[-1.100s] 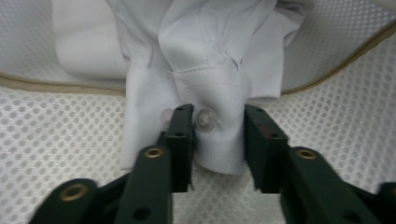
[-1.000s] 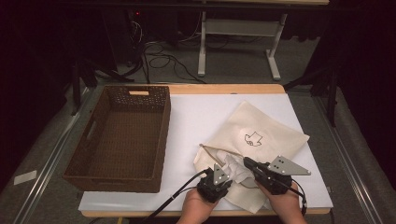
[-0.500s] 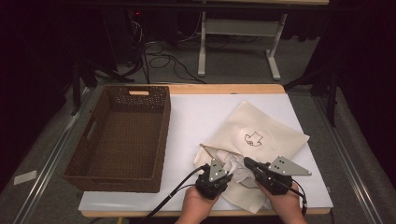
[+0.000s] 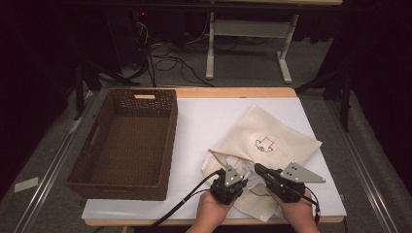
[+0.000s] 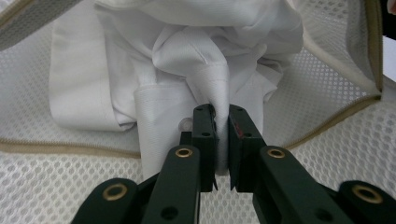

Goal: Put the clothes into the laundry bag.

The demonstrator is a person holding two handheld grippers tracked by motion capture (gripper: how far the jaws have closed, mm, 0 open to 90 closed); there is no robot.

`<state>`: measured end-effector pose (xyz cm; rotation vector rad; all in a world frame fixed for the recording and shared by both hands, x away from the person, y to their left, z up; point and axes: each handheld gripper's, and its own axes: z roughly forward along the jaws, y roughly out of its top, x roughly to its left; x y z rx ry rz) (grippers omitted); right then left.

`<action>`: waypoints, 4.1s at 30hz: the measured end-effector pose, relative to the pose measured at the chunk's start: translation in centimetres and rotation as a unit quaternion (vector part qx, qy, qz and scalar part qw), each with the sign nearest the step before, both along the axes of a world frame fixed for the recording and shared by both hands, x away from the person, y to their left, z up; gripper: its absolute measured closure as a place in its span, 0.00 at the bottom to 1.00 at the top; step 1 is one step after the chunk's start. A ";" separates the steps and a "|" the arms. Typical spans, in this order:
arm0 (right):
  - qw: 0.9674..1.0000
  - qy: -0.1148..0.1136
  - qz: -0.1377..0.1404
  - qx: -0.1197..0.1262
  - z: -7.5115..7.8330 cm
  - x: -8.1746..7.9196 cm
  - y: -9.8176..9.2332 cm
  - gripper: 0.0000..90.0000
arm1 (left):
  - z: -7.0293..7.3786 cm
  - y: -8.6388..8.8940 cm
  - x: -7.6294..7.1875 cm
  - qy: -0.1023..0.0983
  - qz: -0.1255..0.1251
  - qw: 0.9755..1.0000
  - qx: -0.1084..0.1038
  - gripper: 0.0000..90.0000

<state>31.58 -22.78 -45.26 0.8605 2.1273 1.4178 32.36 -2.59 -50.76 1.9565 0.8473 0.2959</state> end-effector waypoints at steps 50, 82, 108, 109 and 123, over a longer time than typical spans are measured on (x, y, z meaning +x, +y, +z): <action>1.000 0.001 -0.011 0.006 0.0 0.2 -0.9 0.99 | 0.0 -1.0 1.0 -0.009 0.021 0.999 -0.024 0.36; 1.000 0.004 -0.010 0.011 -0.1 0.2 -1.0 0.99 | -1.1 -2.8 2.4 0.021 0.019 0.999 0.023 0.77; 0.999 0.017 0.005 -0.032 -1.1 -0.2 -0.1 0.99 | 1.1 8.7 -4.1 -0.010 0.008 0.999 -0.040 0.50; 0.999 0.023 0.006 -0.038 -1.3 -0.3 0.1 0.99 | 1.2 8.8 -4.1 -0.012 0.010 0.999 -0.043 0.50; 0.981 0.095 0.025 -0.165 -5.4 0.4 2.2 0.97 | 1.3 9.4 -4.0 -0.014 0.017 0.999 -0.044 0.49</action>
